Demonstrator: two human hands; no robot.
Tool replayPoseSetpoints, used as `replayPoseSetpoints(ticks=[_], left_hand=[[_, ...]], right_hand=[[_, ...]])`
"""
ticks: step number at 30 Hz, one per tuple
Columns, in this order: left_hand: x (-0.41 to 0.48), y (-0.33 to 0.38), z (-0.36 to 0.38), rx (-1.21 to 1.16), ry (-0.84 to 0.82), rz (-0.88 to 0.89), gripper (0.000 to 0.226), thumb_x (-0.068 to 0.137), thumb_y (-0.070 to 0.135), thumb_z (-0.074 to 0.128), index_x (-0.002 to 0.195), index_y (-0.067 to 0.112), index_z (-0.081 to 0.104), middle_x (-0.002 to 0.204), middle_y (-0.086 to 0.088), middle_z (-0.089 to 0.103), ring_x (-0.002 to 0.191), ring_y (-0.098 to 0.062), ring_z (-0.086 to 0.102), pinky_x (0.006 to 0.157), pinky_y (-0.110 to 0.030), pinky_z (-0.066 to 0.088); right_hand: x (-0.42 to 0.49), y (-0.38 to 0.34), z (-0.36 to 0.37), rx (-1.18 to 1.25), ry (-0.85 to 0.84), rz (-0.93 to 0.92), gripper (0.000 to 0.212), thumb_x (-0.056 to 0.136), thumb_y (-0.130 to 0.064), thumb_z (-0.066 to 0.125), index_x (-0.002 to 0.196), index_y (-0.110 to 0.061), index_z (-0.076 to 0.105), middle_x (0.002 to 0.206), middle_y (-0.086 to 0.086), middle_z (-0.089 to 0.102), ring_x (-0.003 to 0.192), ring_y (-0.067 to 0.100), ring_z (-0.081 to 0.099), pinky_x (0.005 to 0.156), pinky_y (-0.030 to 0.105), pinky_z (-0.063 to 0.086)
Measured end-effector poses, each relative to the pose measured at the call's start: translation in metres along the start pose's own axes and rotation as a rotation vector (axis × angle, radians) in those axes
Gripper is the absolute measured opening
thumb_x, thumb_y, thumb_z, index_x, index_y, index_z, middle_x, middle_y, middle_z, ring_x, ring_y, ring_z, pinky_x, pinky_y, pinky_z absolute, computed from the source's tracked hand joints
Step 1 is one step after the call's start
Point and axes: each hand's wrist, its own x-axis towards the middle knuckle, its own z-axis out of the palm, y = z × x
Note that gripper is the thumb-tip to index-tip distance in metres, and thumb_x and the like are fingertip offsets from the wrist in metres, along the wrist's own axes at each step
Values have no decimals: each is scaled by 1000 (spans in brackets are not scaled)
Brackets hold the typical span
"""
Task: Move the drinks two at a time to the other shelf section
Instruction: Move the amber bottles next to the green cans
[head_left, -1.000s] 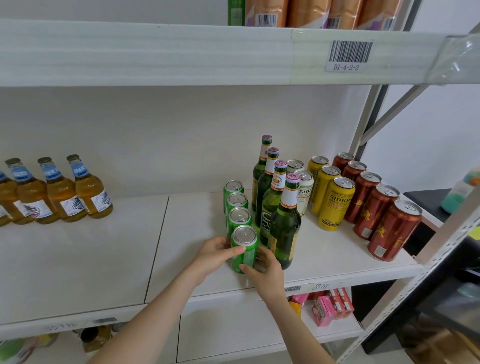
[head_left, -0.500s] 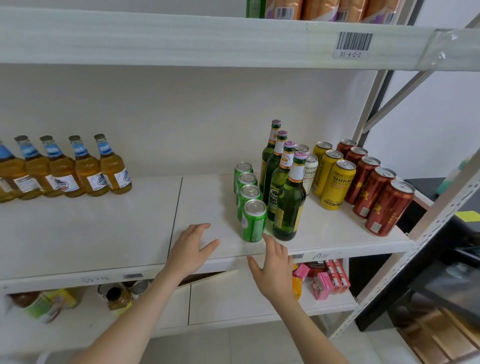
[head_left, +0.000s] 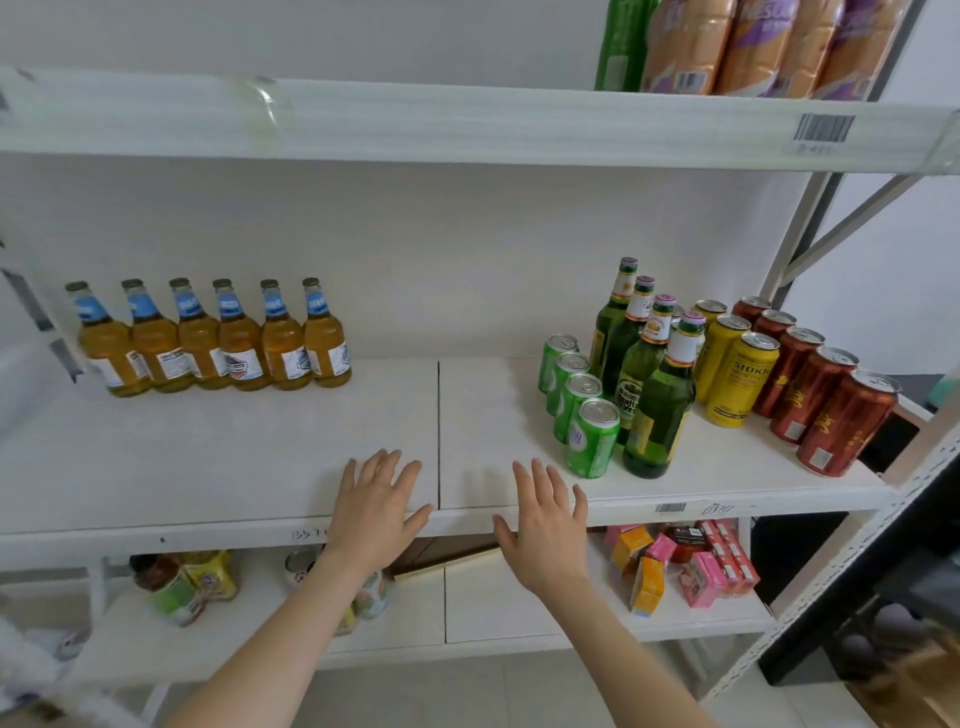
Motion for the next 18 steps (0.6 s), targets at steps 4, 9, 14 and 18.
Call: replayPoseSetpoints(ticks=[4, 9, 14, 18], left_hand=[[-20, -48, -9, 76, -26, 39, 57, 95, 52, 49, 144, 22, 46, 152, -11, 43, 143, -30, 34, 116, -54, 24], [-35, -101, -13, 137, -24, 50, 54, 83, 50, 67, 127, 19, 63, 133, -14, 61, 128, -32, 54, 104, -57, 41], [-36, -136, -15, 124, -1, 32, 55, 89, 51, 58, 135, 20, 57, 143, -13, 53, 137, -31, 45, 111, -56, 33], [-21, -161, -11, 116, 7, 25, 55, 87, 51, 62, 131, 19, 61, 138, -14, 58, 133, -32, 49, 108, -57, 37]], right_hand=[[-4, -50, 4, 3, 18, 13, 70, 93, -49, 50, 151, -19, 27, 159, 8, 27, 147, 28, 22, 116, 54, 16], [-2, -102, 9, -12, 30, 15, 70, 95, -49, 45, 153, -19, 21, 161, 8, 21, 148, 28, 17, 117, 53, 12], [13, -140, 17, -36, 14, 15, 69, 96, -50, 42, 153, -19, 21, 161, 7, 22, 148, 27, 17, 117, 52, 12], [37, -161, 26, -52, 16, 14, 69, 94, -50, 47, 152, -19, 27, 159, 8, 27, 147, 28, 23, 116, 53, 16]])
